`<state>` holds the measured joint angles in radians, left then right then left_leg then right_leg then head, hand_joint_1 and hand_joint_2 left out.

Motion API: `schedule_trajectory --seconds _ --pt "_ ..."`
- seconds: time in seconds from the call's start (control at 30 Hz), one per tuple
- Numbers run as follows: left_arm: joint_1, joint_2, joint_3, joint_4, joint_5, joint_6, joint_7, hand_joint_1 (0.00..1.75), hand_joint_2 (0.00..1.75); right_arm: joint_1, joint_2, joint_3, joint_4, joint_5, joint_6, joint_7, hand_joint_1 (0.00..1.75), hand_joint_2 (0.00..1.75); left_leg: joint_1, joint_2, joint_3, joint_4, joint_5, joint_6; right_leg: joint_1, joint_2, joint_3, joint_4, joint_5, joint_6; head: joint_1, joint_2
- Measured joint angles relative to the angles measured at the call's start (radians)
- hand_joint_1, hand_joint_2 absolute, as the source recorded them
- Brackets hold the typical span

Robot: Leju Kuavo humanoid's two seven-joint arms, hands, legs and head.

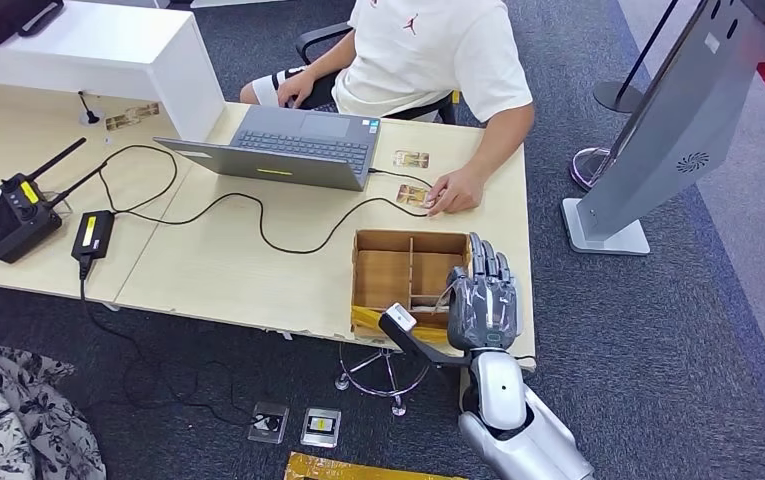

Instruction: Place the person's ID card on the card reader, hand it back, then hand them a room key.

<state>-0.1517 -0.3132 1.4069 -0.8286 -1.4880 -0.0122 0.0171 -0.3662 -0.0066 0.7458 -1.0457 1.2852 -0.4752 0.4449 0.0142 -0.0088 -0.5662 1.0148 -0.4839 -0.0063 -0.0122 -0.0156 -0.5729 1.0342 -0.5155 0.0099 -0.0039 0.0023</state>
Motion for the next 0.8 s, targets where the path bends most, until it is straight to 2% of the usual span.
schedule_trajectory --seconds 0.13,0.23,0.4,0.57,0.7,0.8 --pt "0.000 0.000 0.000 0.000 -0.001 0.000 -0.004 0.00 1.75 0.017 -0.005 -0.019 -0.059 0.074 -0.119 -0.001 1.75 1.75 0.000 0.000 0.000 0.000 0.000 0.000 0.000 0.000 0.000 0.000 0.000 0.000 0.000 0.000" --pt "0.000 0.000 0.000 0.000 0.002 0.000 -0.010 0.00 1.75 0.025 -0.009 -0.026 -0.105 0.106 -0.151 -0.001 1.75 1.75 0.000 0.000 0.000 0.000 0.000 0.000 0.000 0.000 0.000 0.000 0.000 0.000 0.000 0.000" --pt "0.000 0.000 0.000 0.000 -0.004 0.000 0.004 0.00 1.75 0.038 -0.012 -0.038 -0.165 0.085 -0.188 -0.028 1.75 1.75 0.000 0.000 0.000 0.000 0.000 0.000 0.000 0.000 0.000 0.000 0.000 0.000 0.000 0.000" --pt "0.000 0.000 0.000 0.000 -0.038 0.000 0.035 0.00 1.75 0.048 -0.004 -0.067 -0.237 0.042 -0.196 -0.133 1.75 1.75 0.000 0.000 0.000 0.000 0.000 0.000 0.000 0.000 0.000 0.000 0.000 0.000 0.000 0.000" --pt "-0.001 -0.001 0.000 0.000 -0.045 0.000 0.029 0.00 1.75 0.040 0.033 -0.109 -0.255 -0.022 -0.196 -0.252 1.75 1.75 0.000 0.000 0.000 0.000 0.000 0.000 0.000 0.000 0.000 0.000 0.000 0.000 0.000 0.000" --pt "-0.001 -0.001 0.000 0.000 -0.024 0.000 -0.003 0.00 1.75 0.000 0.064 -0.138 -0.236 -0.053 -0.196 -0.301 1.75 1.75 0.000 0.000 0.000 0.000 0.000 0.000 0.000 0.000 0.000 0.000 0.000 0.000 0.000 0.000"
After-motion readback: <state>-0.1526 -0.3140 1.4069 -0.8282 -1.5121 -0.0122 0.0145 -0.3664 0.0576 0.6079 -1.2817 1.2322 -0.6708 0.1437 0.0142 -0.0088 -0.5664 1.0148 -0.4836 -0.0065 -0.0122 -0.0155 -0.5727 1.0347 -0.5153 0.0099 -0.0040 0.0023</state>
